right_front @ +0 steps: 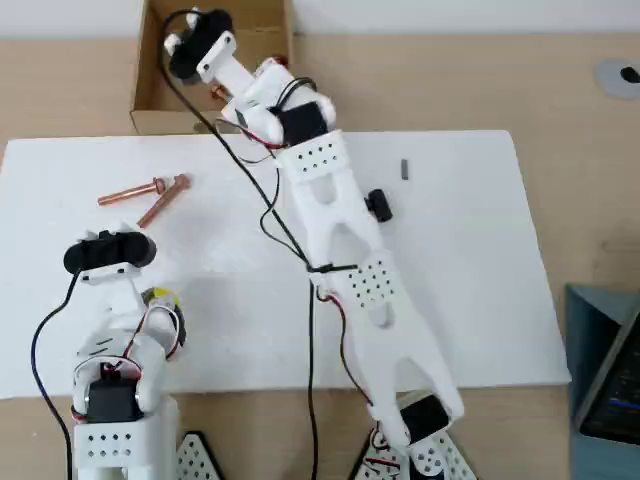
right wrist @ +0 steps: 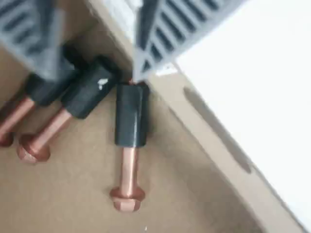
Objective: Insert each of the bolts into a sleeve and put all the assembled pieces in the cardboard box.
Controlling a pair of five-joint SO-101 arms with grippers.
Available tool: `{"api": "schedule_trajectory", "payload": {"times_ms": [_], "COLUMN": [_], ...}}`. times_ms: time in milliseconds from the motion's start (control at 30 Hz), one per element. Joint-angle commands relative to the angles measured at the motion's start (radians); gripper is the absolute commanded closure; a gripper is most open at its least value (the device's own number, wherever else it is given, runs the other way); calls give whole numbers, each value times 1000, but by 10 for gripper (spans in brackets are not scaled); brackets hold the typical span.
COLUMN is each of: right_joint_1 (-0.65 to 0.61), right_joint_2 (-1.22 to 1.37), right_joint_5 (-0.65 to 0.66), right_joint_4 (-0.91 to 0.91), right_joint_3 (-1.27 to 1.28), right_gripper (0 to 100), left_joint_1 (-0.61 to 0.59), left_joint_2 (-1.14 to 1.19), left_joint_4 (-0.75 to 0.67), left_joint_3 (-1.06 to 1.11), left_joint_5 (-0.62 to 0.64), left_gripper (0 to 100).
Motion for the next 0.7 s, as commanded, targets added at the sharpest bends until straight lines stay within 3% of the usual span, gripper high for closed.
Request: {"api": "schedule_trajectory", "payload": {"times_ms": [0, 433, 667], "right_joint_1": [-2, 62, 96], "right_joint_2": [-142, -340, -437], "right_joint_5": [-35, -204, -290], "right_joint_4": [92, 509, 522], "right_joint_3": [-51, -50, 15], "right_gripper": [989, 989, 989], "left_joint_1": [-5, -5, -5], "left_joint_2": [-4, -4, -4], "left_joint_4": [-6, -6, -6], "left_joint_3": [-6, -6, -6], "left_joint_5": [-5, -5, -5], "left_gripper": [998, 998, 998]}}
